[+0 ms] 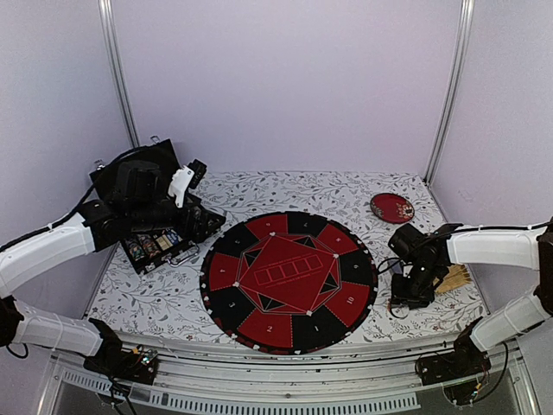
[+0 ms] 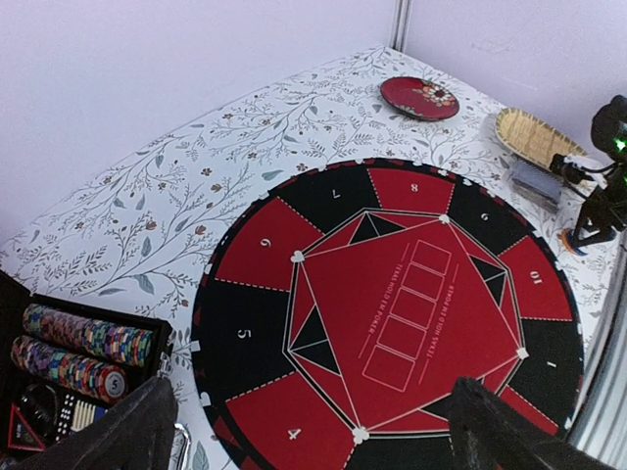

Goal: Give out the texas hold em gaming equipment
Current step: Pick up the dealer button from the poker chips pile, then place the dealer button at position 10.

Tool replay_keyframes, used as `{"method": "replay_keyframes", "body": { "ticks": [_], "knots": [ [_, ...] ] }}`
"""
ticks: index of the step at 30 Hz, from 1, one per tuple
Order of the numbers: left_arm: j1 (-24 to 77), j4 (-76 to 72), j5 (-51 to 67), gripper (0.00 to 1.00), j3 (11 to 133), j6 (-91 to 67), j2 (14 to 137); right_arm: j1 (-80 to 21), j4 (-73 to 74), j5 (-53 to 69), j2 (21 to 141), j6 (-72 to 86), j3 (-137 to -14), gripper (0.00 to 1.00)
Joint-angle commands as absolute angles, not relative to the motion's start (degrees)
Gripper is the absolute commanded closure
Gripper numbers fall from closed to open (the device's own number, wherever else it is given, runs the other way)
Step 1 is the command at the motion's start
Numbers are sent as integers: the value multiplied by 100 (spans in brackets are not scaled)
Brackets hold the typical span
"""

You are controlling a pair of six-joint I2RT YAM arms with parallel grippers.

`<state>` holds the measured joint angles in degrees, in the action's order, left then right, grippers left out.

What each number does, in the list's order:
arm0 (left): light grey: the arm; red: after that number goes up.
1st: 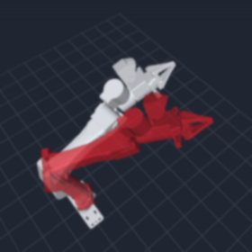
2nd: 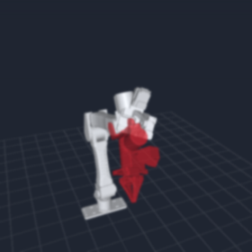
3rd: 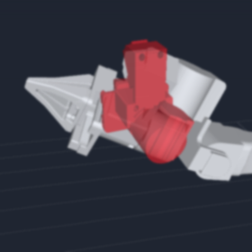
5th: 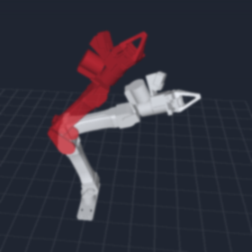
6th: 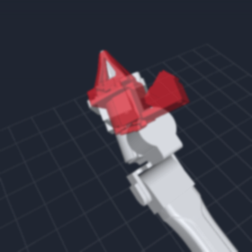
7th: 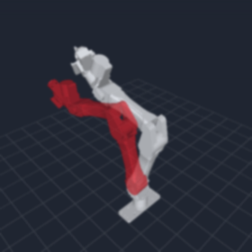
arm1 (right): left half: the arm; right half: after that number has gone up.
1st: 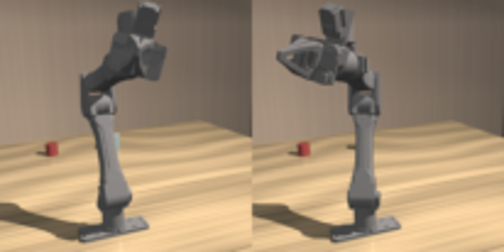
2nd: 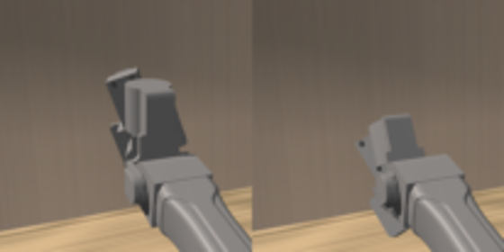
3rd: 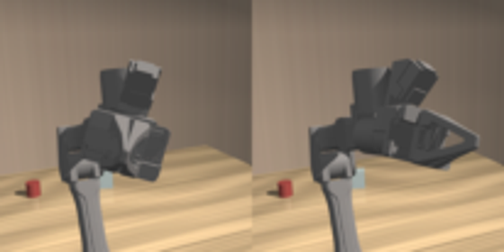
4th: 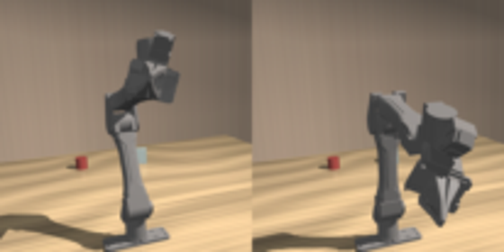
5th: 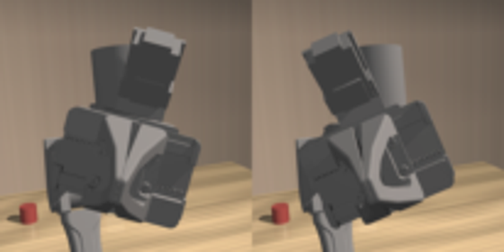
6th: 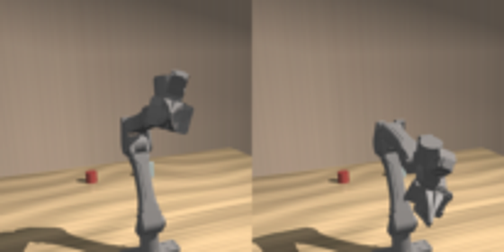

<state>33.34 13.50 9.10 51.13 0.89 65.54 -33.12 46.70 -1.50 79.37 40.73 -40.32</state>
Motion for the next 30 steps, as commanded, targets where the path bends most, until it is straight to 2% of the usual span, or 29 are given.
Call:
{"method": "replay_keyframes", "body": {
  "ticks": [1, 10, 18, 22, 30],
  "knots": [
    [3393, 1231, 1014, 2, 5054, 133, 6451, -3357, 4871, -100, 7698, 4140, -4114, 60],
    [3393, 1231, 1023, 2, 5045, 149, 6425, -3373, 5080, -97, 7583, 4090, -4373, 62],
    [3393, 1222, 1016, 2, 5019, 166, 6546, -3756, 4689, 360, 7467, 3755, -5408, 69],
    [3393, 1209, 988, 2, 4997, 169, 6670, -3888, 4188, 401, 7929, 3289, -5918, 68],
    [3398, 1213, 889, 2, 4966, 207, 6796, -3881, 4215, -189, 9890, 2397, -7318, 68]
  ]
}}
